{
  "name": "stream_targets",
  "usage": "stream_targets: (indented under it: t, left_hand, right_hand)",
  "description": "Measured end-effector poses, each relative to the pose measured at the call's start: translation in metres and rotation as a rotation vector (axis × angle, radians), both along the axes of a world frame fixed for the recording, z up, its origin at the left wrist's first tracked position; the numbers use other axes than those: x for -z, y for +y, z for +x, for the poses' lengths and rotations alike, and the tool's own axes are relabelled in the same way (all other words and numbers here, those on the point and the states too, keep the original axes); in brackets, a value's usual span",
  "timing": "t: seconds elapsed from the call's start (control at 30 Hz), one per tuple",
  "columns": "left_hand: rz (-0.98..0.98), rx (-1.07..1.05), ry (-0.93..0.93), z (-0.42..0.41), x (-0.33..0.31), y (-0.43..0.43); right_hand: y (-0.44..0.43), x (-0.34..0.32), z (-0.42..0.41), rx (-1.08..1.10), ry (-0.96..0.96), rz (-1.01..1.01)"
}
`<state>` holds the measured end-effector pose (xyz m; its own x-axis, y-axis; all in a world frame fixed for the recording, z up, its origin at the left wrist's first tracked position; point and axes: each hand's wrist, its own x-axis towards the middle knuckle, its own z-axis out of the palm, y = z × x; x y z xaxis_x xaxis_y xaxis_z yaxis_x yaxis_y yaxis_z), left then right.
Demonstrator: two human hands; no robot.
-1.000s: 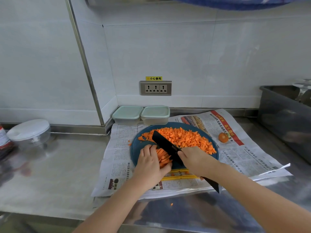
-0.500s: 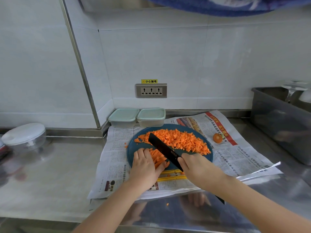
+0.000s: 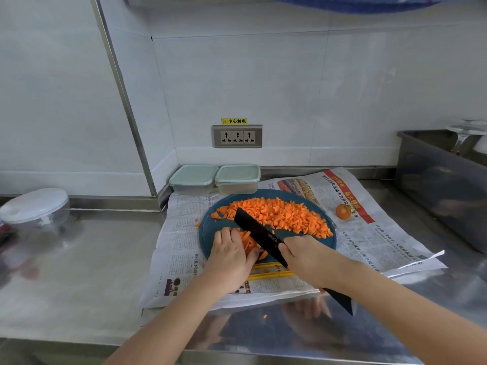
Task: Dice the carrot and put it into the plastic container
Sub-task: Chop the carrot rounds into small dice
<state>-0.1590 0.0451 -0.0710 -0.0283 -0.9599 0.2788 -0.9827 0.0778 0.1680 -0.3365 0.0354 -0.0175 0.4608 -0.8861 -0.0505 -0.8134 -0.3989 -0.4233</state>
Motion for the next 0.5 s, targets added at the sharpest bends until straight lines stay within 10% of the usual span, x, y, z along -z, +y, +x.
stream_targets:
  t: [0.5]
  left_hand:
    - [0.037,-0.02,0.047,0.0,0.004,-0.003]
  right_hand:
    - [-0.011,0.002,0.04,-0.12,0.364,-0.147]
